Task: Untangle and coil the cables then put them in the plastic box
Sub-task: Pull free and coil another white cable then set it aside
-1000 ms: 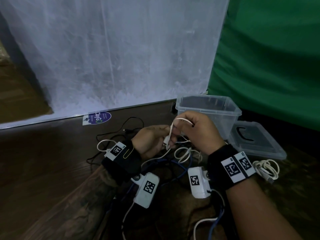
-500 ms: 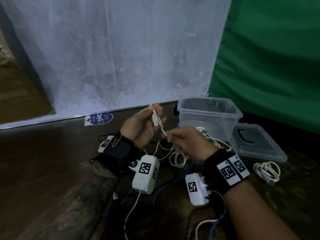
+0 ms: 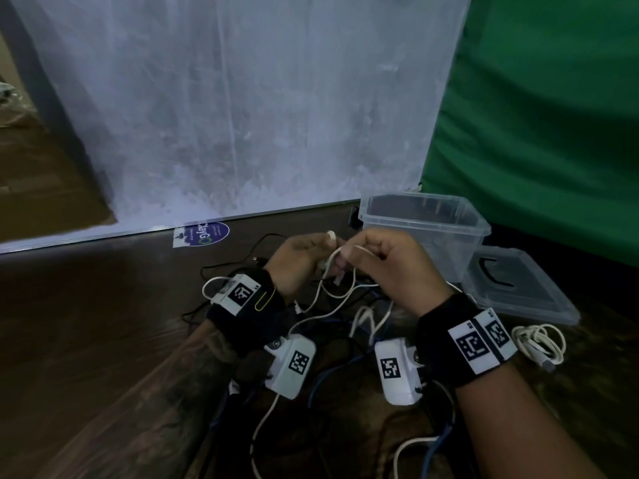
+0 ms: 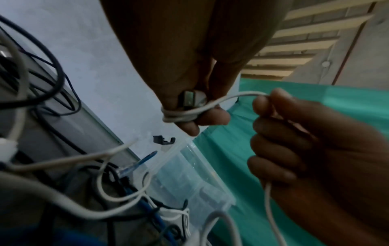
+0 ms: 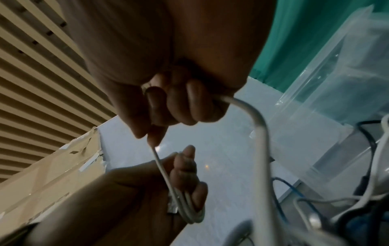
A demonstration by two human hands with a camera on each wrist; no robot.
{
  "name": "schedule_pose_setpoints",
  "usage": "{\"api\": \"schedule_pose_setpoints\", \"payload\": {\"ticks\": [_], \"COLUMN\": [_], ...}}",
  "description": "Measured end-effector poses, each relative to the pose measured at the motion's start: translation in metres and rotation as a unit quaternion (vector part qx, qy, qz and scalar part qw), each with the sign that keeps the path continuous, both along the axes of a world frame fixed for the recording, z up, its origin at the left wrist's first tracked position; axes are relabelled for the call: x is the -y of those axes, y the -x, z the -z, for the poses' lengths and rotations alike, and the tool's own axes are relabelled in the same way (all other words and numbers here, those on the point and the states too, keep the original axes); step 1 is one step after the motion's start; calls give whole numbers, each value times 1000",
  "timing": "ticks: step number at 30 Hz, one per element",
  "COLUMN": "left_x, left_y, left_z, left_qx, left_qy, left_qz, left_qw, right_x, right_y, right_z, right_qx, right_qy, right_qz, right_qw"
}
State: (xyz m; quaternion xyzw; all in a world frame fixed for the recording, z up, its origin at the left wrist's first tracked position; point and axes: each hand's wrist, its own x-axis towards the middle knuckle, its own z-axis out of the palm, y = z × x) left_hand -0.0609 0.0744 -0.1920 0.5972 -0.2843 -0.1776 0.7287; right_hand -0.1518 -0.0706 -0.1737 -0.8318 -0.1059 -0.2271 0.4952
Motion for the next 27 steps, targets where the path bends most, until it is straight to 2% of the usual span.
{"api": "schedule_pose_setpoints", "payload": {"ticks": [2,4,7,11,13,15,17,20,24,27], "left_x": [4,7,6,4,3,3,-1,-9,-8,-2], "left_y": [9,15,20,22,21,18,10,-9,-20,-19], "left_z": [-1,-2,-5,-8,-11,-13,-14,-16,-13,-4], "left_qx": [-35,-30,-35,-88,-120,-163,-186,-167,-145,-86], "left_qy": [10,2,13,81,138,200,241,269,251,199], "left_qz": [60,119,159,213,220,189,146,64,-23,-63], "left_qw": [998,992,987,970,958,947,941,946,957,974], "right_x": [5,8,13,24,22,15,6,-7,-16,-15], "right_y": [-2,-2,-3,-13,-14,-13,-10,-6,1,6], "right_z": [1,1,4,16,20,22,21,16,9,1], "right_qx": [30,47,58,20,-17,-56,-88,-144,-129,-128], "right_qy": [-28,-59,-89,-50,-39,-20,41,130,156,178], "right_qz": [14,23,28,84,73,48,39,-5,-31,-22], "right_qw": [999,997,994,995,996,997,995,981,979,976]}}
